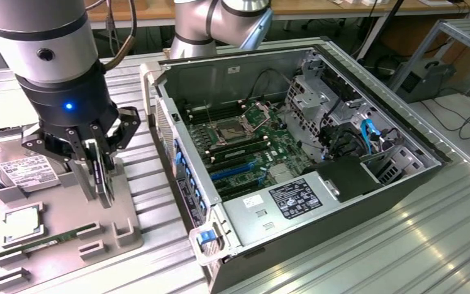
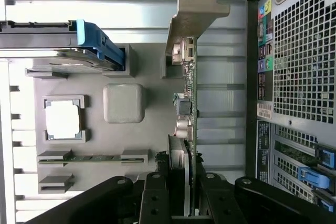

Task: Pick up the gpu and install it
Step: 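Pick up the gpu and move the gpu toward the slot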

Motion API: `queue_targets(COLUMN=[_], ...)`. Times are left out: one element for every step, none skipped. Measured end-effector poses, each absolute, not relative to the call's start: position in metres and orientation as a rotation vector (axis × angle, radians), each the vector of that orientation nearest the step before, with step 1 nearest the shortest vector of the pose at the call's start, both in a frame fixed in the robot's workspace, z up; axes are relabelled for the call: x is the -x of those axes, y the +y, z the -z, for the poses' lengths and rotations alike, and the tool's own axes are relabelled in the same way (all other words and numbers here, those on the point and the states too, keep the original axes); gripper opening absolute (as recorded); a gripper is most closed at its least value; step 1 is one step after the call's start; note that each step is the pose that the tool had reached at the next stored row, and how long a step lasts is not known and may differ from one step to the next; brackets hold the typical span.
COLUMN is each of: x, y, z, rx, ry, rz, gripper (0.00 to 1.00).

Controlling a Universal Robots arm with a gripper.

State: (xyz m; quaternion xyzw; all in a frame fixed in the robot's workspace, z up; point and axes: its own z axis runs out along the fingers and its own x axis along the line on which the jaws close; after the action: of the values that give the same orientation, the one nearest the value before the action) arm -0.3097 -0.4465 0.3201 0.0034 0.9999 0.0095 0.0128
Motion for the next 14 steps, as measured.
queue_targets(x=[0.310,0.310,0.310,0.310,0.310,0.310,0.310,0.310,0.310,0.310,0.310,0.310,0.310,0.310], y=[-0.446,-0.447,-0.447,-0.446,-0.446,-0.447,-0.447,-0.446,-0.447,-0.447,-0.446,-0.447,-0.446,-0.447], z=[-0.320,-0.320,-0.320,-0.320,-0.320,-0.320,-0.322,-0.323,-0.324,-0.326,-0.328,-0.330,-0.332,-0.334], rx=[-0.011,-0.011,-0.011,-0.011,-0.011,-0.011,-0.011,-0.011,-0.011,-0.011,-0.011,-0.011,-0.011,-0.011], ry=[3.116,3.116,3.116,3.116,3.116,3.116,3.116,3.116,3.116,3.116,3.116,3.116,3.116,3.116], rz=[-0.030,-0.030,-0.030,-0.030,-0.030,-0.029,-0.029,-0.030,-0.029,-0.030,-0.030,-0.030,-0.030,-0.030], gripper=[0.27,0.27,0.27,0.27,0.27,0.27,0.27,0.27,0.27,0.27,0.27,0.27,0.27,0.27])
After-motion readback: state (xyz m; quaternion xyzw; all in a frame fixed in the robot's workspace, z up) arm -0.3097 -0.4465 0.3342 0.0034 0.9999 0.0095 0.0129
